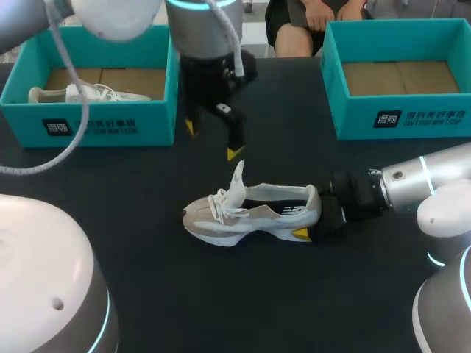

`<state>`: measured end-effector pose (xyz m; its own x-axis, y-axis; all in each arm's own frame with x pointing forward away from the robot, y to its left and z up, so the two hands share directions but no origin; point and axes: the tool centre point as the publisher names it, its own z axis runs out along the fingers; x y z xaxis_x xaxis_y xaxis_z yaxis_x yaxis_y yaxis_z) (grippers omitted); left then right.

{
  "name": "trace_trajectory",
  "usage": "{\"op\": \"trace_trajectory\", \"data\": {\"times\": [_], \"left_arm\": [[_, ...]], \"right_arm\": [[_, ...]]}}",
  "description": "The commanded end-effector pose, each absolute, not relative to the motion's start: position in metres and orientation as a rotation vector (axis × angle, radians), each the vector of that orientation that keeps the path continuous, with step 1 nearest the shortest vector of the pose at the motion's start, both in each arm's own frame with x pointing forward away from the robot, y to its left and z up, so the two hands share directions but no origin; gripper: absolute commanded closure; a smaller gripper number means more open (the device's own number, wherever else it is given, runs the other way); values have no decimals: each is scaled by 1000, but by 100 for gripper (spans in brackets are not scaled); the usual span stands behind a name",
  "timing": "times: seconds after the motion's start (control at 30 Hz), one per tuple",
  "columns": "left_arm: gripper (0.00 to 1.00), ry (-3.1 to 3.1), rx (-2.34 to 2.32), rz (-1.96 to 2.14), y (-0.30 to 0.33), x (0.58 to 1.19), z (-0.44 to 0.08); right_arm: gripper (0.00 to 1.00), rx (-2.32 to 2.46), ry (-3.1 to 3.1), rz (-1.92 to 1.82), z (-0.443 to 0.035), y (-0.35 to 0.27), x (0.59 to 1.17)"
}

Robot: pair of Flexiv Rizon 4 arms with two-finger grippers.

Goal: Take the shoe out of the shoebox, open the shoe tongue, remove and reinsert the insole, then place the shoe into the shoebox

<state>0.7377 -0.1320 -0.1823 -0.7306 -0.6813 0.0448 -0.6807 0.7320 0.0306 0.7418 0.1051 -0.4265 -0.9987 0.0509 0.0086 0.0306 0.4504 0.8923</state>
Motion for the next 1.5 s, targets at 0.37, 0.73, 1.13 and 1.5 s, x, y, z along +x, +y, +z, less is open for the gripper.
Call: {"op": "trace_trajectory", "data": {"times": [0.37,0.73,1.13,1.5], "left_arm": [[100,-2990,-838,92,-178,729,-173],[100,-2990,-838,92,-178,729,-173],[100,-2947,-710,97,-186,732,-193],[100,-2911,-547,183,-218,735,-237]], "right_arm": [[100,75,2660,1630,-431,105,743],[100,75,2660,1630,-431,105,743],[100,75,2660,1630,-431,105,743],[100,75,2660,1630,-431,105,743]]}}
